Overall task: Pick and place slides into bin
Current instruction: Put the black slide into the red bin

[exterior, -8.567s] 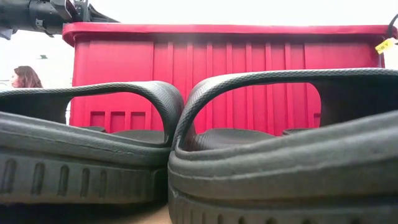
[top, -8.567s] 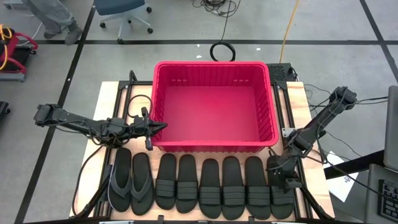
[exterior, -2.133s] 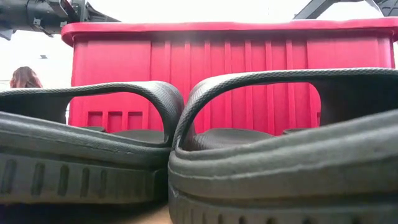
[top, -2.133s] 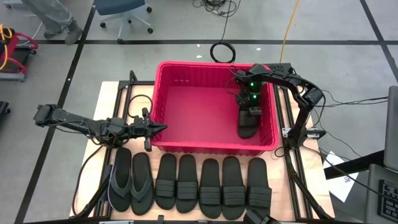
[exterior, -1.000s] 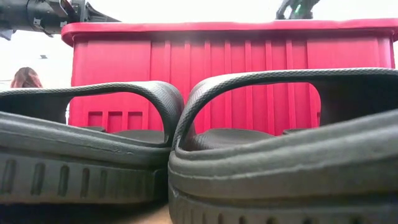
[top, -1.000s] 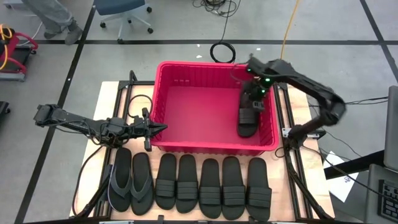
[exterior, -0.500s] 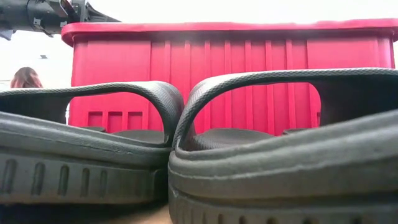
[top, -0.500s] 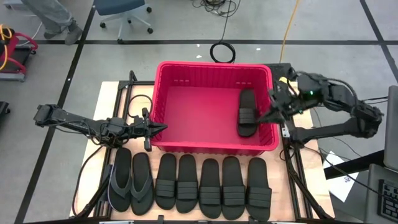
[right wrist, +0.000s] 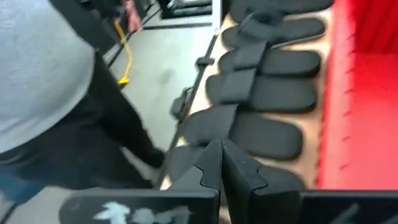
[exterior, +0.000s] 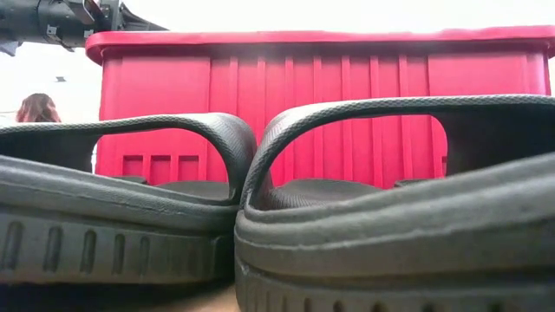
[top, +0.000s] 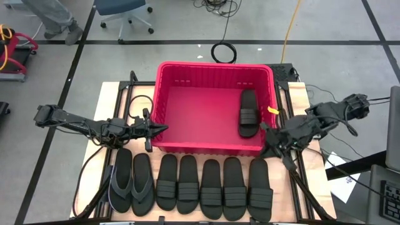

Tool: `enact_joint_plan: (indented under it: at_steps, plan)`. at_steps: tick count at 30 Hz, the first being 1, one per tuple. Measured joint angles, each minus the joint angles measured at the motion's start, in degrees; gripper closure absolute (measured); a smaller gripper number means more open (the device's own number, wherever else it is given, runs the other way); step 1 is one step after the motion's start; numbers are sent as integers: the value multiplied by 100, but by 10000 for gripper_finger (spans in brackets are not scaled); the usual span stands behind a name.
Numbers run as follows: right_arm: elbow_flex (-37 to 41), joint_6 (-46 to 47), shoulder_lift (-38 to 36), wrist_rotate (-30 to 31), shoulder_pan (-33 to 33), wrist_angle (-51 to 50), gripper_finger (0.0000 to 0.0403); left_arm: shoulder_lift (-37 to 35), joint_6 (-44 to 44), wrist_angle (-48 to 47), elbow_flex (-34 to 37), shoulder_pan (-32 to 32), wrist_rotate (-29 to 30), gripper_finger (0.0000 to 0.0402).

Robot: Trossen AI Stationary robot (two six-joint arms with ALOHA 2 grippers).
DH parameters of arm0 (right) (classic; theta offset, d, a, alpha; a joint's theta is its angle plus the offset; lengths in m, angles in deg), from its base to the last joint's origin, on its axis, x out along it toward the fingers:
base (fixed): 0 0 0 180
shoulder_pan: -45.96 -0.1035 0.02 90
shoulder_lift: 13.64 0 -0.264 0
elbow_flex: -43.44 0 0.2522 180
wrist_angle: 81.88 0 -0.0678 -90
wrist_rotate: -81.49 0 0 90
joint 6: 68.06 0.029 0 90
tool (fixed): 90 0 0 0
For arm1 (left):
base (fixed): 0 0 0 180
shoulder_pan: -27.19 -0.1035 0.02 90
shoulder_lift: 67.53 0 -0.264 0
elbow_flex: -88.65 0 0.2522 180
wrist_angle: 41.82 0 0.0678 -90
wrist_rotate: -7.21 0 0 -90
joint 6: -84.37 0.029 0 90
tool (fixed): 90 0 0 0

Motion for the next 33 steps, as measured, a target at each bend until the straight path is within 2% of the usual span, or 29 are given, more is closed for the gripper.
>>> enact_joint_plan:
  at_steps: [3,10,16,18,23,25,29,33]
  plan:
    - [0,303,-2,-195,-284,-303,403,0,176,11,0,0,-3,380]
    - [0,729,-3,-728,-1229,-2005,403,0,559,98,6,-1,-4,380]
    - [0,792,0,-781,-2115,-2306,403,2,228,196,13,-1,6,380]
    - [0,784,0,-663,-2385,-2364,403,2,87,202,13,-2,6,380]
    - [202,703,-21,173,-2968,-2422,403,2,-201,230,13,-2,8,380]
    - [427,839,-17,296,-3143,-2338,403,2,-285,233,13,-2,8,380]
    - [1002,1730,-17,-23,-3339,-1713,403,2,-267,233,11,-2,7,380]
    - [1720,2511,-12,-166,-3428,234,403,2,-212,234,9,-1,6,380]
